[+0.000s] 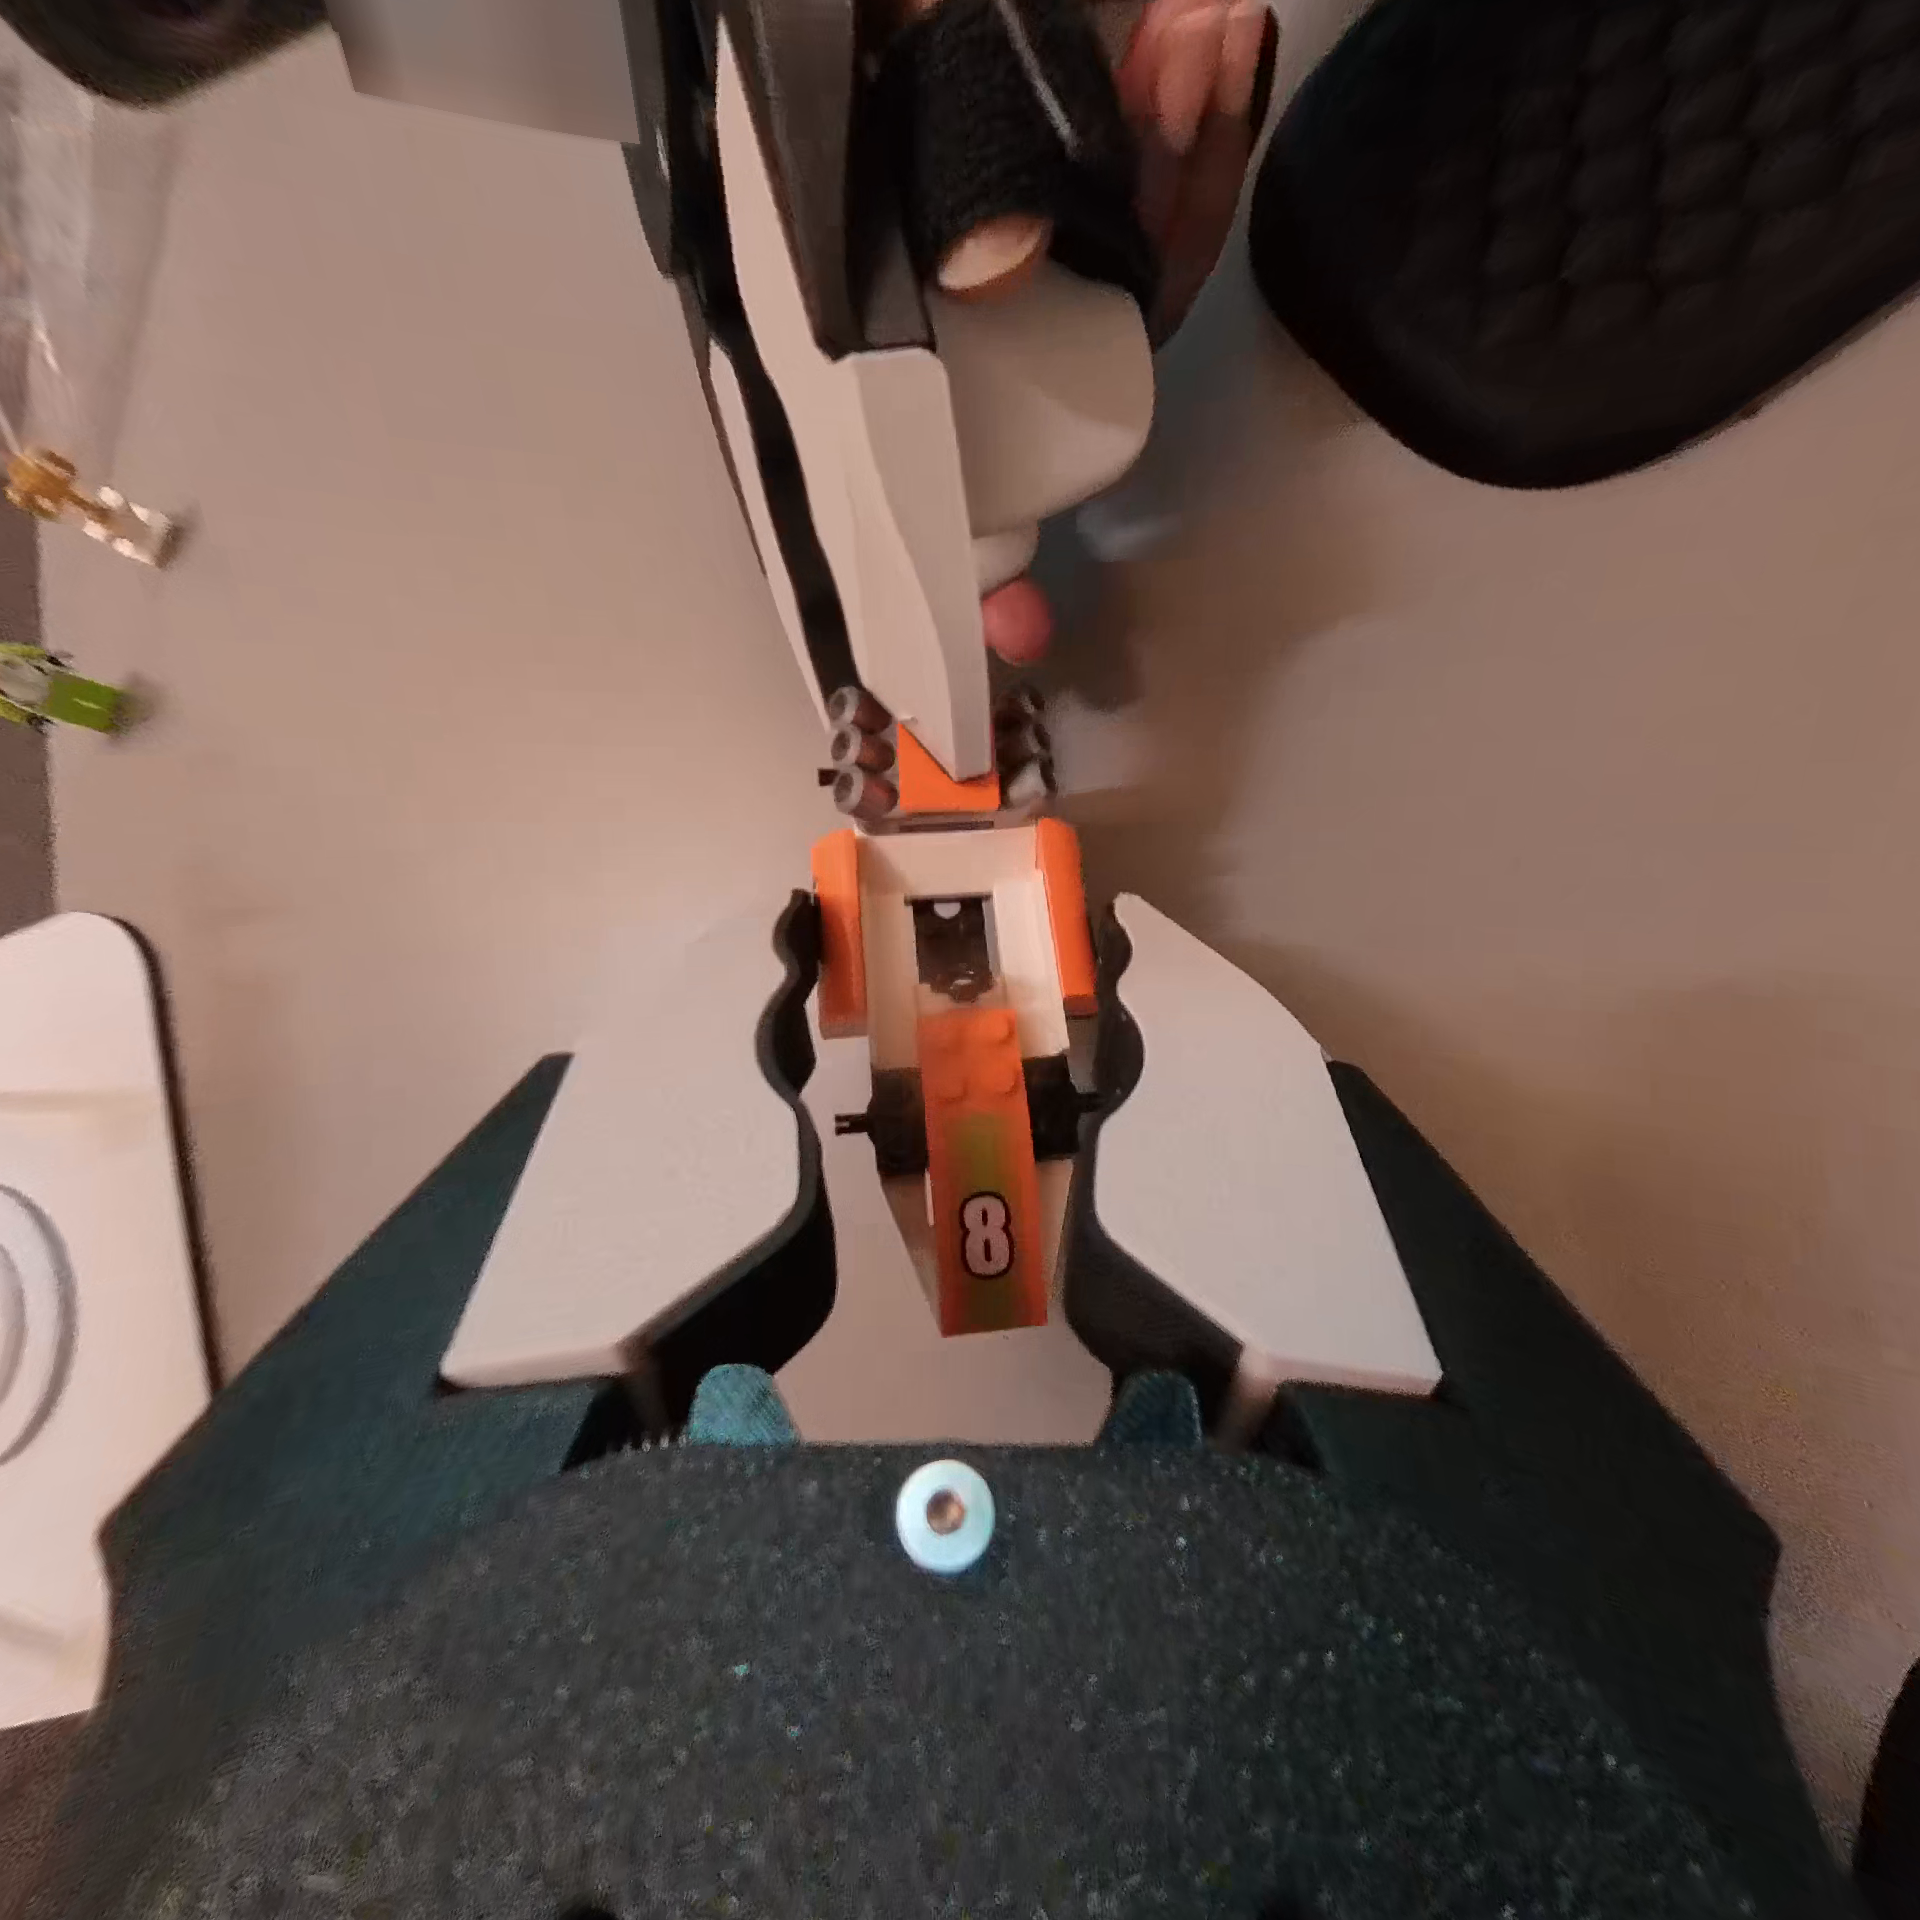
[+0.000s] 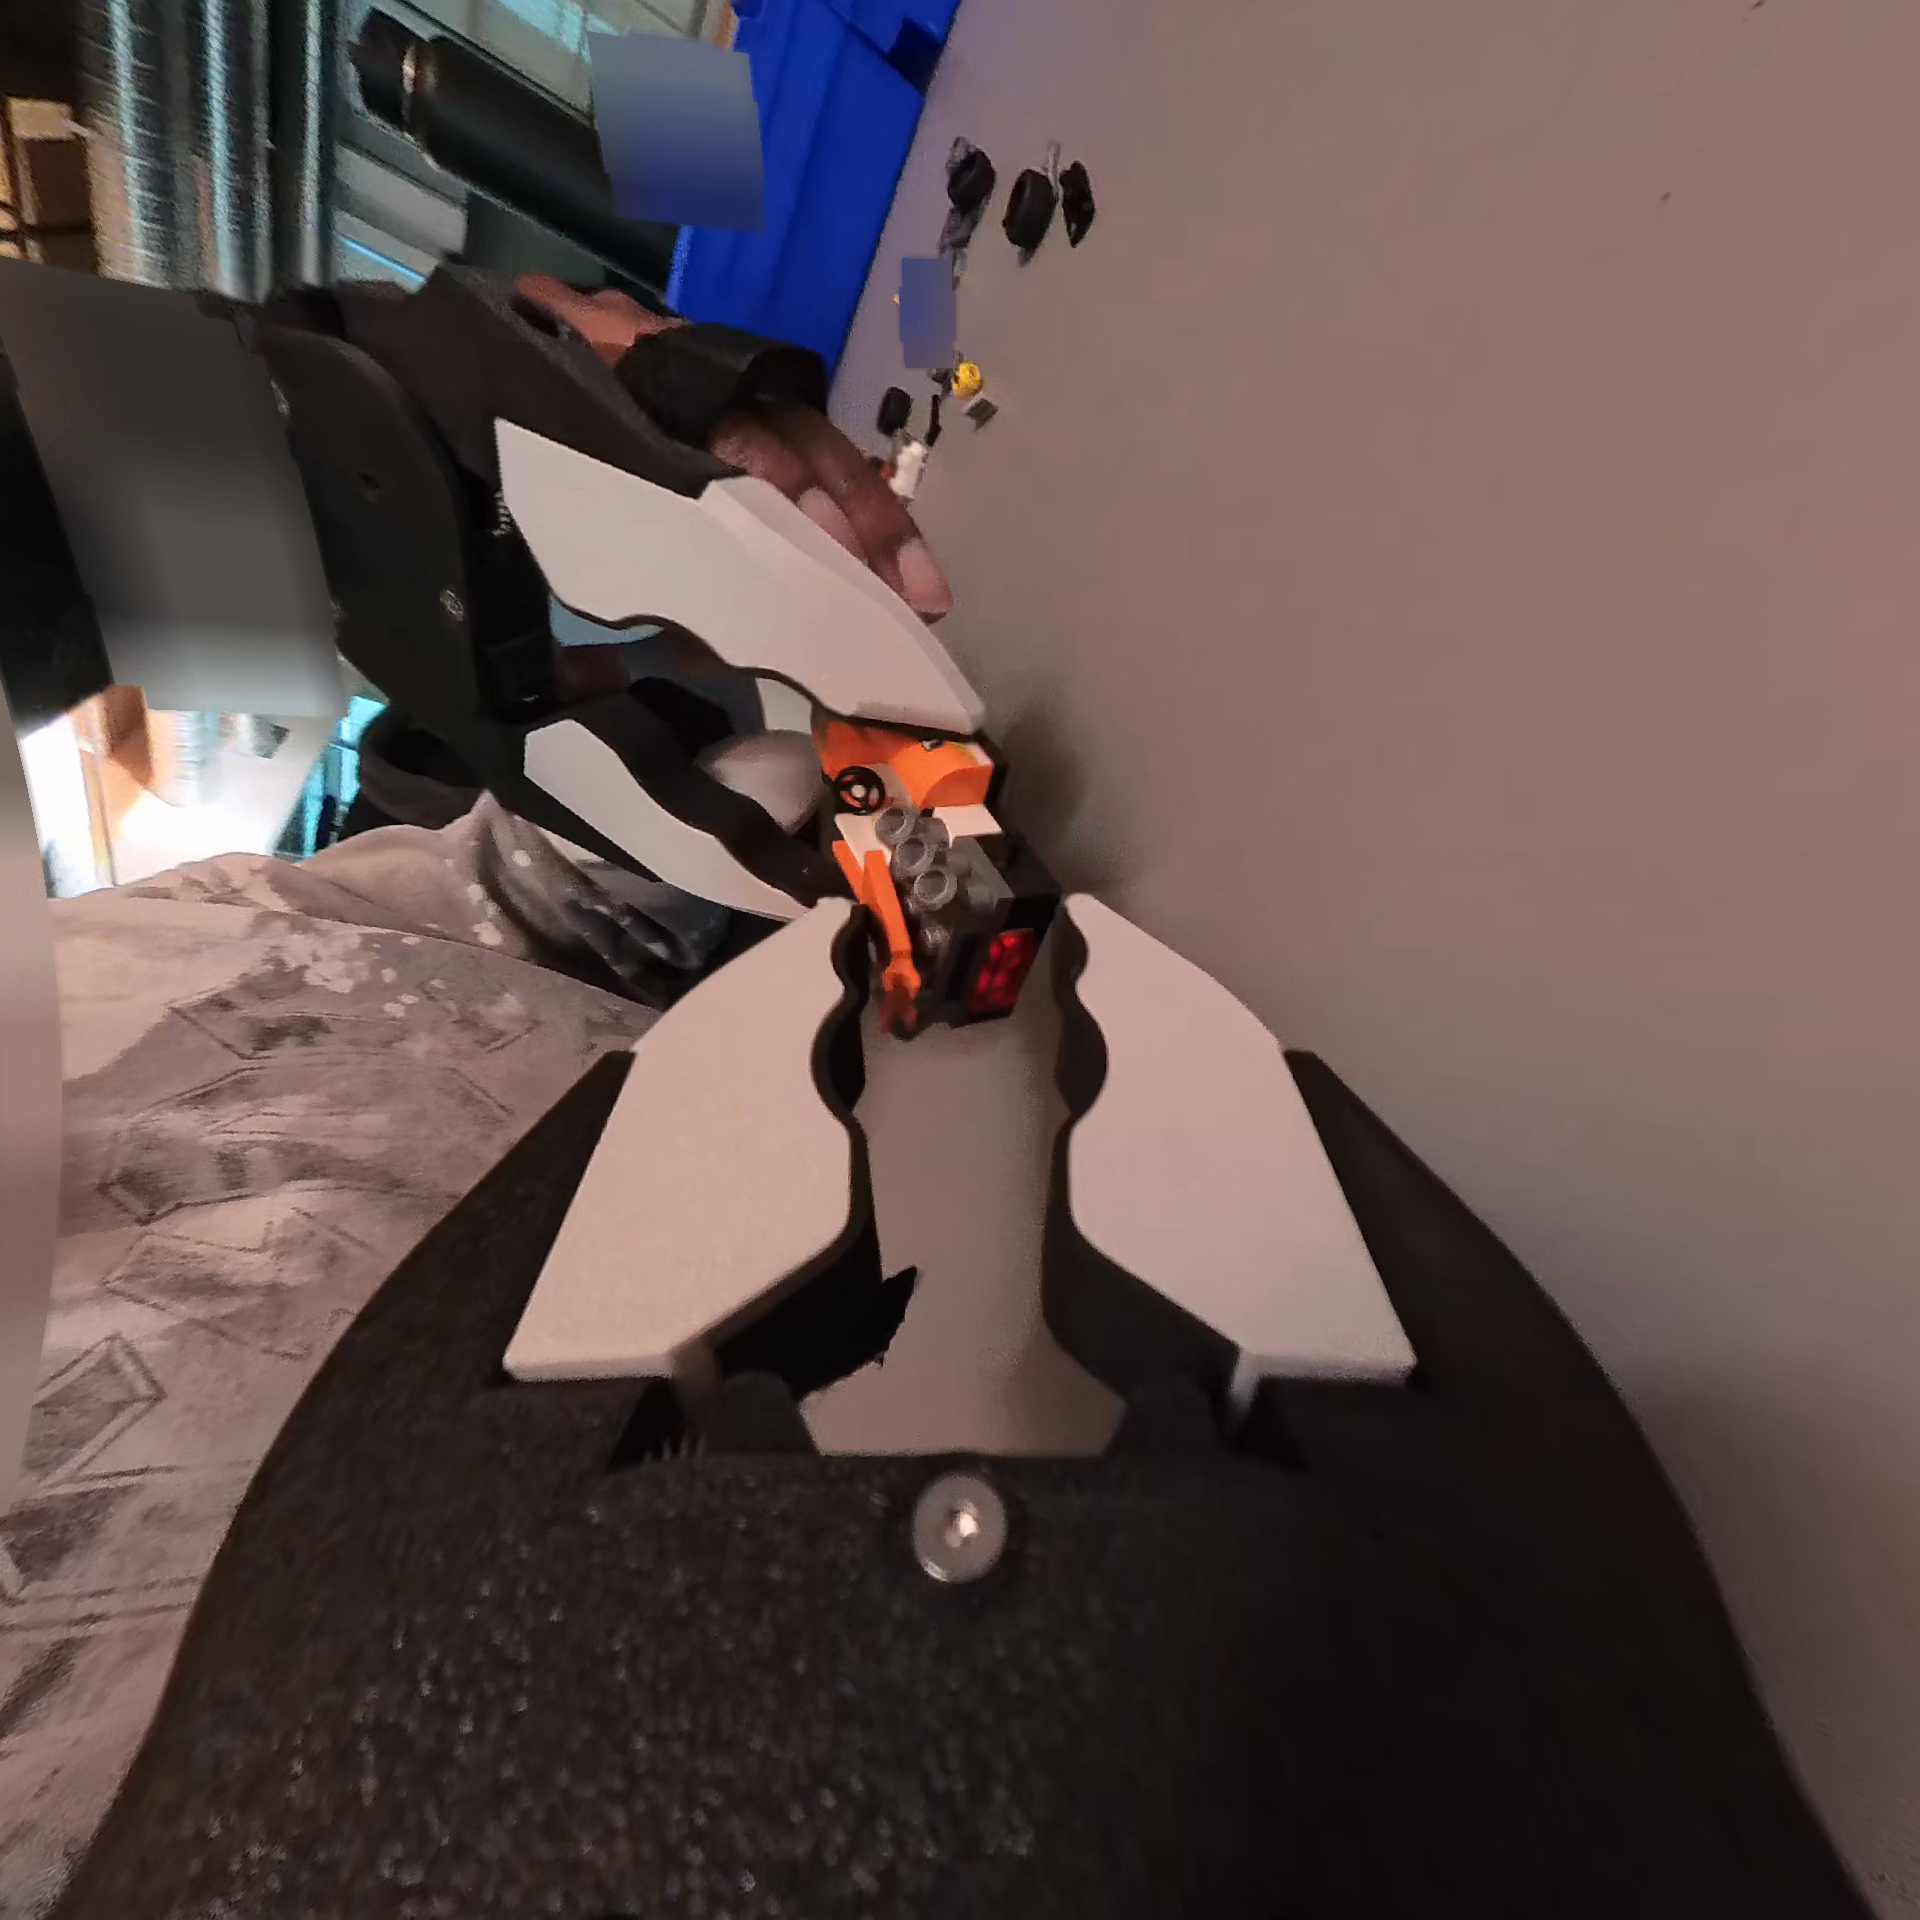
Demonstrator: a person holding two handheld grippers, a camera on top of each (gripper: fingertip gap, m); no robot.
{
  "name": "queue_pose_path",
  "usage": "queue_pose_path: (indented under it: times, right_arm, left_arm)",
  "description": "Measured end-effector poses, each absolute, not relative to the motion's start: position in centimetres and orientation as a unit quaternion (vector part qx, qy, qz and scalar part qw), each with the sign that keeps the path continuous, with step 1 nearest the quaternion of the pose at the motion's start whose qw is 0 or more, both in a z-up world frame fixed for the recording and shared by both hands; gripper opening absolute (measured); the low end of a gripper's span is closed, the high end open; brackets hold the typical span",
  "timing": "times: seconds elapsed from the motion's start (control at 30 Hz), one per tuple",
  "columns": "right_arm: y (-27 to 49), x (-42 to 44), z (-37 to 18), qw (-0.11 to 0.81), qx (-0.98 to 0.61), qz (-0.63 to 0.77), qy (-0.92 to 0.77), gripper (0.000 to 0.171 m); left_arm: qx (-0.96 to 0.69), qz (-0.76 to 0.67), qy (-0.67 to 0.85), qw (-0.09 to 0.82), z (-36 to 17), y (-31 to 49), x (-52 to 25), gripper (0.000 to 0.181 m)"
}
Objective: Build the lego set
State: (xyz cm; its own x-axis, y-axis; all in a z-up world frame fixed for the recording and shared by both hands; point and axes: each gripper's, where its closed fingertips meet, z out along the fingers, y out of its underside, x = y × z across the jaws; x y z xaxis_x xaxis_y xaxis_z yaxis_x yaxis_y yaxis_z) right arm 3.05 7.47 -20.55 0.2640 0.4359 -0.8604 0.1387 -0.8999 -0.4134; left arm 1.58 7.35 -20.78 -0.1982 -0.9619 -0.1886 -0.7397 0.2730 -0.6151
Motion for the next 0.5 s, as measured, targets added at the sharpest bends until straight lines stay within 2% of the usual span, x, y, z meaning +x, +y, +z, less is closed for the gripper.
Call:
queue_pose_path:
  times: [0.13, 0.4, 0.43, 0.47, 0.5]
  right_arm:
    - [7.4, 3.2, -19.3, 0.156, -0.766, 0.6, -0.17, 0.031]
    - [7.5, 4.0, -16.7, 0.279, -0.733, 0.589, -0.195, 0.027]
    - [7.3, 4.1, -16.5, 0.295, -0.734, 0.575, -0.208, 0.027]
    - [7.0, 3.9, -16.6, 0.308, -0.737, 0.556, -0.228, 0.025]
    - [6.7, 3.6, -16.5, 0.322, -0.738, 0.541, -0.245, 0.025]
  left_arm:
    - [-0.548, -0.186, 0.753, 0.314, -19.4, 7.3, 1.9, 0.05]
    - [-0.5, -0.179, 0.749, 0.396, -16.8, 7.3, 2.8, 0.048]
    - [-0.495, -0.18, 0.745, 0.409, -16.3, 7.2, 2.9, 0.044]
    - [-0.487, -0.182, 0.729, 0.445, -15.0, 7.6, 3.2, 0.004]
    - [-0.473, -0.205, 0.728, 0.452, -14.4, 7.0, 3.4, 0.0]
